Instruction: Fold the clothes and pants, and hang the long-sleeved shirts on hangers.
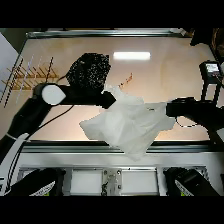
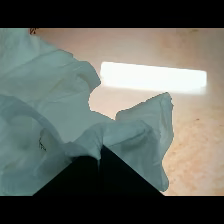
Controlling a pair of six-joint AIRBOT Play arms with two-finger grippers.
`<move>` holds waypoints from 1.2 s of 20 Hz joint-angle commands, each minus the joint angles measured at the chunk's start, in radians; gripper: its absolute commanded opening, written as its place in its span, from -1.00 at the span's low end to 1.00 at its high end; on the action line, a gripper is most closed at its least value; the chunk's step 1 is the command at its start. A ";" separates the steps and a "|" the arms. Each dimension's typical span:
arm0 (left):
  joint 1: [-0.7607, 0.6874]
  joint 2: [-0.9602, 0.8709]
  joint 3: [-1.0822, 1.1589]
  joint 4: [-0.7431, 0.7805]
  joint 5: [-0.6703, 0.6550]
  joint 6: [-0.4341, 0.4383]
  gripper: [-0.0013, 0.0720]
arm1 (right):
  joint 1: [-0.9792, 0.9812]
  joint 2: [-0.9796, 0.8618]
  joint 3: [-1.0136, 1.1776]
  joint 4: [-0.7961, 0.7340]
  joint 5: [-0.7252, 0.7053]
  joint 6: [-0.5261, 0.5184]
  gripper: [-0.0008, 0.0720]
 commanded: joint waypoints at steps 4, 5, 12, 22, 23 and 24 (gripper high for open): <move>-0.171 -0.207 0.060 0.111 0.034 -0.076 0.30 | 0.003 0.005 0.001 0.019 0.003 0.004 -0.96; -0.171 -0.249 0.096 0.111 0.027 -0.091 0.30 | 0.003 0.005 0.001 0.023 0.004 0.003 -0.96; -0.223 -0.434 0.308 0.113 -0.096 -0.107 0.30 | 0.003 0.005 0.001 0.030 0.007 0.003 -0.96; -0.296 -0.497 0.341 0.471 0.008 -0.378 0.30 | 0.003 0.005 0.001 0.056 0.007 0.004 -0.96; -0.294 -0.512 0.341 0.473 0.014 -0.378 -0.02 | 0.003 0.005 0.001 0.056 0.007 0.005 -0.96; -0.291 -0.520 0.341 0.480 0.013 -0.378 -0.31 | 0.003 0.005 0.001 0.055 0.011 0.008 -0.96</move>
